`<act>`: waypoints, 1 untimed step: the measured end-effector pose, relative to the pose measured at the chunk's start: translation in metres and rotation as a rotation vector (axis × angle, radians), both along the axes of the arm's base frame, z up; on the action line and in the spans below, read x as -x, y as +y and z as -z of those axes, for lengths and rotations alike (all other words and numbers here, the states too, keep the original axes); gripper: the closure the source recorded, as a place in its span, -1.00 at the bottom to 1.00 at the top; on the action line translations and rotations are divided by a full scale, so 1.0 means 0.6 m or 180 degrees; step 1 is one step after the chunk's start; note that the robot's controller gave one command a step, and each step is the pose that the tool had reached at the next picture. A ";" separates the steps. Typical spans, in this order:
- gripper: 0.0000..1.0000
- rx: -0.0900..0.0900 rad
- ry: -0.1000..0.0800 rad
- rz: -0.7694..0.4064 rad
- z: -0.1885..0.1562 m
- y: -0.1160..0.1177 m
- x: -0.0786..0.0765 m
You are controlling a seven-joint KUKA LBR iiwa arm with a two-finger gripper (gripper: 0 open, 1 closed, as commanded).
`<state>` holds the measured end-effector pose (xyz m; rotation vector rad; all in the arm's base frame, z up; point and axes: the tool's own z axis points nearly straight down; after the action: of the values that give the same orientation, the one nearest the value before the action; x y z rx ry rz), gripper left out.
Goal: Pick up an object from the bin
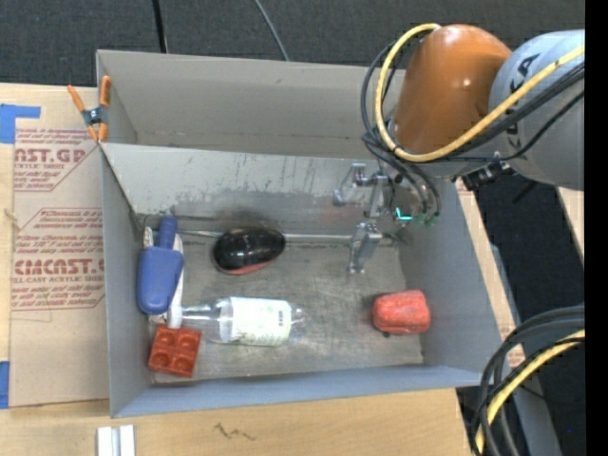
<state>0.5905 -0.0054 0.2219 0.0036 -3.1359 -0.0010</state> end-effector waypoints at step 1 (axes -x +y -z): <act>-1.00 0.0000 -0.0025 0.0000 -0.008 0.000 -0.002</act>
Offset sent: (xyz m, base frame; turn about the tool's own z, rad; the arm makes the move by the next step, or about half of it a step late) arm -0.0255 -0.0129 -0.1096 -0.1403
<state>0.5920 -0.0055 0.2267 0.0034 -3.1438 -0.0009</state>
